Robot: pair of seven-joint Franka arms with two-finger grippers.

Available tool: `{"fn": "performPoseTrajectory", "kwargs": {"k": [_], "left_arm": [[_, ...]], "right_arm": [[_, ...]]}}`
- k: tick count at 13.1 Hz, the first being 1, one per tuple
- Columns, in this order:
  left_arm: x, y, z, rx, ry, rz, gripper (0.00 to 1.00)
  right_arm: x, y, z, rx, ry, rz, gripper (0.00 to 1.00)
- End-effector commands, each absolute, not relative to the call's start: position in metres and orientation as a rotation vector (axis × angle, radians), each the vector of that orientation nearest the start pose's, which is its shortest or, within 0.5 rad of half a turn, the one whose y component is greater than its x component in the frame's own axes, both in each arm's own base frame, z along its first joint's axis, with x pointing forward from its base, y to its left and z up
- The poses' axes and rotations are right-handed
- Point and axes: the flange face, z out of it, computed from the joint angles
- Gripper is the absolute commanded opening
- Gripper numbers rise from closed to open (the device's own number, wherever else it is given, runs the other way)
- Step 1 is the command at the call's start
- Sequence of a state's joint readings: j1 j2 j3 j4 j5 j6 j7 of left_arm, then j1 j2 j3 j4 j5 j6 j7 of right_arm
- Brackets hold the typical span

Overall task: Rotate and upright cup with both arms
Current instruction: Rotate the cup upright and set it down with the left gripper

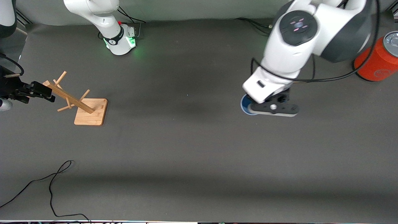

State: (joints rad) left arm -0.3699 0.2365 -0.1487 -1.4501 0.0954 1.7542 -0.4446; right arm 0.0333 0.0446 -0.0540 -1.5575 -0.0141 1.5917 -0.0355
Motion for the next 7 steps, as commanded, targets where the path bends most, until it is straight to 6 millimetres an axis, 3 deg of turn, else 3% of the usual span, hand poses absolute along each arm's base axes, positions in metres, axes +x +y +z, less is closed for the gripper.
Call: {"fn": "performPoseTrajectory", "kwargs": {"k": [1, 5, 7], "left_arm": [[0.518, -0.312, 0.486, -3.151, -0.054, -0.228, 0.00], [0.521, -0.359, 0.364, -3.195, -0.186, -0.310, 0.00], [0.521, -0.372, 0.318, -3.152, -0.211, -0.358, 0.00]], "right_arm": [[0.560, -0.006, 0.610, -3.191, -0.087, 0.041, 1.00], [0.560, -0.011, 0.611, -3.177, -0.064, 0.038, 1.00], [0.560, -0.013, 0.610, -3.165, -0.052, 0.040, 1.00]]}}
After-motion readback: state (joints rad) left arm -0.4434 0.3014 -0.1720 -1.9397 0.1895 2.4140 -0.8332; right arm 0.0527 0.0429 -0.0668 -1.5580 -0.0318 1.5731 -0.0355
